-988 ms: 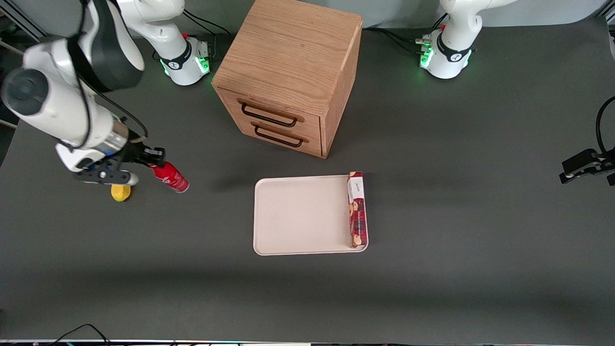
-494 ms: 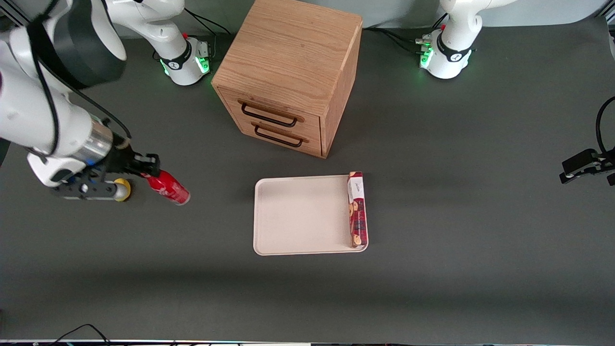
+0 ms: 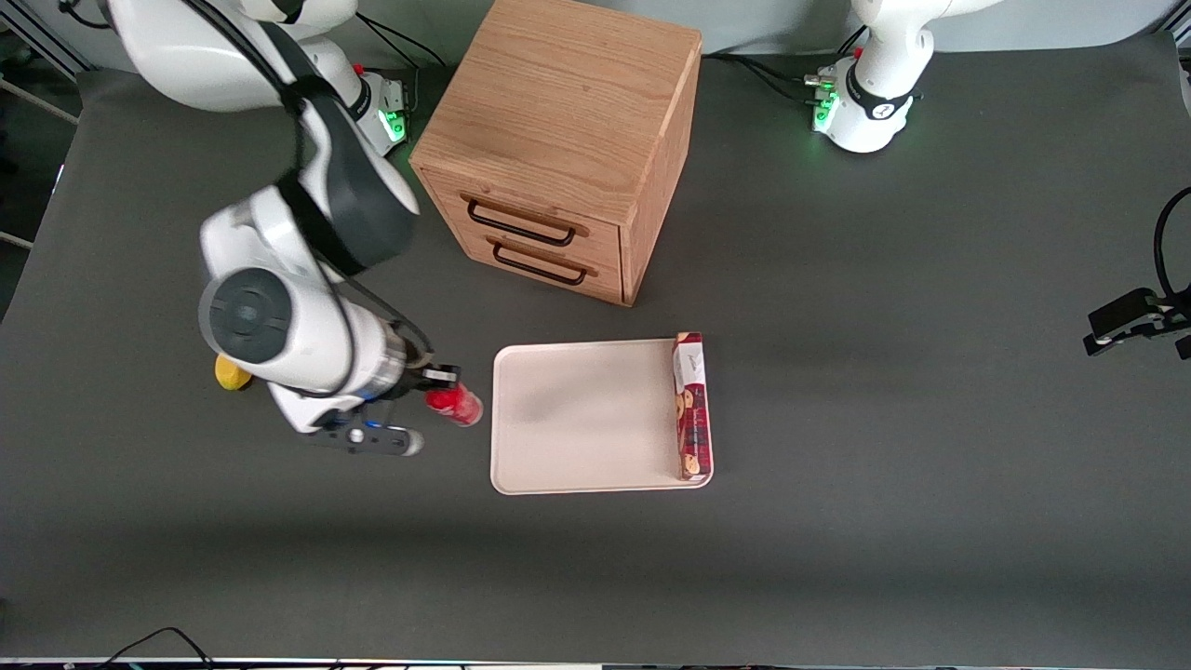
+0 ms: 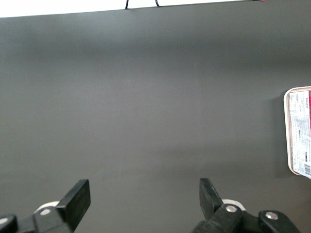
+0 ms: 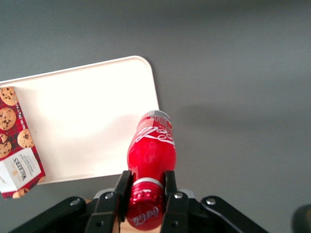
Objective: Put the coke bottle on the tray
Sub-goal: 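Carry the bottle with the right gripper over the white tray and lower it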
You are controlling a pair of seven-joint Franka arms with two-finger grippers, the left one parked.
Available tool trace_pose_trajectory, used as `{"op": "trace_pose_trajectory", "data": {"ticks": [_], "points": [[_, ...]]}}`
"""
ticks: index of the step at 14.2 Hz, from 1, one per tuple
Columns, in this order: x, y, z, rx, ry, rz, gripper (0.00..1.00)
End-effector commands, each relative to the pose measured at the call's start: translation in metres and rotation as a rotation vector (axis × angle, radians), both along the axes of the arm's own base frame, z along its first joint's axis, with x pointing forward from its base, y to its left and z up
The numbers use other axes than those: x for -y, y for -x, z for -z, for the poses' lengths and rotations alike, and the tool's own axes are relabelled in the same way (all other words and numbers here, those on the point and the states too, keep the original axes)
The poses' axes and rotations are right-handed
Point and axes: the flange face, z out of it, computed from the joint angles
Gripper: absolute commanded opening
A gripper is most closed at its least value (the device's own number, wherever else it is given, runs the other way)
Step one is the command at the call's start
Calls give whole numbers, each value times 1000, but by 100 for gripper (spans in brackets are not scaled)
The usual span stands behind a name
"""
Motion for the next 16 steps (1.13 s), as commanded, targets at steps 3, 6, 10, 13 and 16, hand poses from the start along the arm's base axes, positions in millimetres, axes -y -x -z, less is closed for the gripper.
{"op": "trace_pose_trajectory", "data": {"ticks": [3, 6, 10, 13, 16], "points": [[-22, -11, 45, 4, -3, 89, 1], [-28, -10, 77, 21, -12, 121, 1], [-31, -9, 103, 32, -16, 151, 5], [-29, -8, 107, 30, -11, 151, 99], [-28, -9, 90, 48, -16, 144, 100]]}}
